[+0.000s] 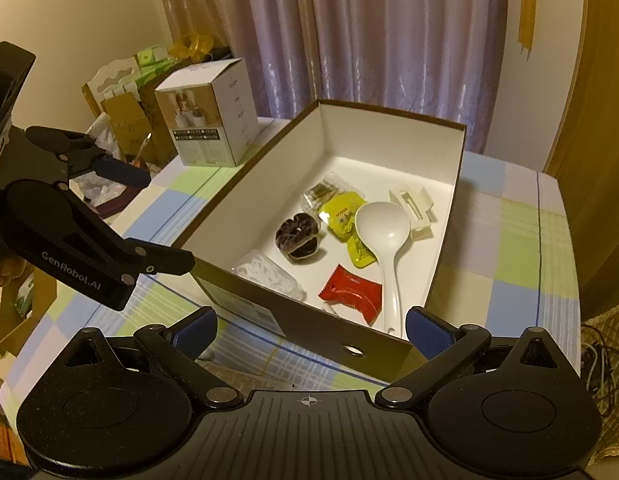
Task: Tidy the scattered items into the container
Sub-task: 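Withdraw both tools from the shoebox toward the two tubes on the table, then grasp the white toothpaste tube with the right tool while the left tool grasps the green tube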
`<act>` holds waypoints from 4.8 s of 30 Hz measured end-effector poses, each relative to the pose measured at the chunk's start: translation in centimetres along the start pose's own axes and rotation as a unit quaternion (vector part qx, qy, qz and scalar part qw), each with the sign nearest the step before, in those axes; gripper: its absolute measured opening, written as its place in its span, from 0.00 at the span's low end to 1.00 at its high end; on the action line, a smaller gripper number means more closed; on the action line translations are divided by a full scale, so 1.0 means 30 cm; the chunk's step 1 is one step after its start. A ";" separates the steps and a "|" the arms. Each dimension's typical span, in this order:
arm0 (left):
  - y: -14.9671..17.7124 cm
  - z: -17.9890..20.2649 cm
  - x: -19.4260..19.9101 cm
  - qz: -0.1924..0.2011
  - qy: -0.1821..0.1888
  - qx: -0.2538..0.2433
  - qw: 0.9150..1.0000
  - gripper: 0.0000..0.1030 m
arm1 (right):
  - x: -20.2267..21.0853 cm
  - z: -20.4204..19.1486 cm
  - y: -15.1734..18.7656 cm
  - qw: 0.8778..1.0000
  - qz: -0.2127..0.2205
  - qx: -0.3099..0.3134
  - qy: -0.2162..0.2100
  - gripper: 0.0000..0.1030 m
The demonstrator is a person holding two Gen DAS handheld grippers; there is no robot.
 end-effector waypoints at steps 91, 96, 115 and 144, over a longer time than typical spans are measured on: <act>0.664 -0.135 -0.252 -0.049 0.035 0.038 0.997 0.89 | -0.375 -0.121 0.454 0.976 -0.110 0.184 -0.043 0.39; 0.653 -0.130 -0.263 -0.049 0.040 0.034 0.997 0.89 | -0.325 -0.081 0.493 0.989 -0.111 0.094 -0.015 0.58; 0.561 -0.010 -0.270 -0.024 0.056 -0.032 0.998 0.72 | -0.337 -0.044 0.489 0.996 -0.067 -0.008 0.060 0.35; 0.520 0.098 -0.335 -0.058 0.119 -0.014 0.991 0.18 | -0.270 -0.003 0.544 0.993 -0.065 -0.087 0.050 0.68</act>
Point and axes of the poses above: each gripper's, at about its wrist camera, not at the fingertips, and x roughly against the way its jaws point, z to its right, y to its underside, the point moved 1 cm from there along -x, roughly the way its jaws point, and after that the axes turned 10 degrees about -z, right-handed, at the moved point
